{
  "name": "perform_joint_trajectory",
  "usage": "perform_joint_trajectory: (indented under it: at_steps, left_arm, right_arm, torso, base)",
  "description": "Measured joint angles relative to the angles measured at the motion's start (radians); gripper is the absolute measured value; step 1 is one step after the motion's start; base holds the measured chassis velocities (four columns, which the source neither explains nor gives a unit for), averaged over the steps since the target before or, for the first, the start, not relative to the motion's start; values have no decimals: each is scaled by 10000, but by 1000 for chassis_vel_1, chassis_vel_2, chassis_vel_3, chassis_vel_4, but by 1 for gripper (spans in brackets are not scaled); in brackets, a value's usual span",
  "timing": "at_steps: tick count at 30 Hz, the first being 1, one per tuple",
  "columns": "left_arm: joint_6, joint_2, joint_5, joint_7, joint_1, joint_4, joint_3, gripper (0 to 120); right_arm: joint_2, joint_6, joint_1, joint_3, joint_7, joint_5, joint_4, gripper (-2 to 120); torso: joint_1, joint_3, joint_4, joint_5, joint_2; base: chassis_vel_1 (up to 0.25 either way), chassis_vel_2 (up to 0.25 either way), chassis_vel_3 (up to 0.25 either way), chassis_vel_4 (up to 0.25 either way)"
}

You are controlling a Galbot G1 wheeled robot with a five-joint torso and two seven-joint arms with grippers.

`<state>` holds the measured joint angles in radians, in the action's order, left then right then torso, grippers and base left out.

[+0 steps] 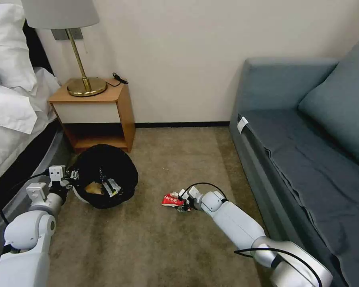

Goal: Pick up the trash bin, then pick up the garbage on the floor and place it into the trash bin.

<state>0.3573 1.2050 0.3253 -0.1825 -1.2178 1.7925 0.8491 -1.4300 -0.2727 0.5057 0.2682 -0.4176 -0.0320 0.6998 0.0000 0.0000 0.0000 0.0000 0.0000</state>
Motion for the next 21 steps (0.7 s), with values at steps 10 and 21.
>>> perform_joint_trajectory:
  at_steps: [10, 21]
  left_arm:
    - [0, 74, -5, -4, -22, 84, -20, 4]
    - [3, 182, -65, -5, 23, 133, -71, 4]
  right_arm:
    - [-217, 247, -97, -160, 146, 190, -523, 17]
    - [-113, 307, -45, -144, 157, 188, -429, 0]
  torso:
    - [0, 0, 0, 0, 0]
    - [0, 0, 0, 0, 0]
  base:
    - [0, 0, 0, 0]
    - [0, 0, 0, 0]
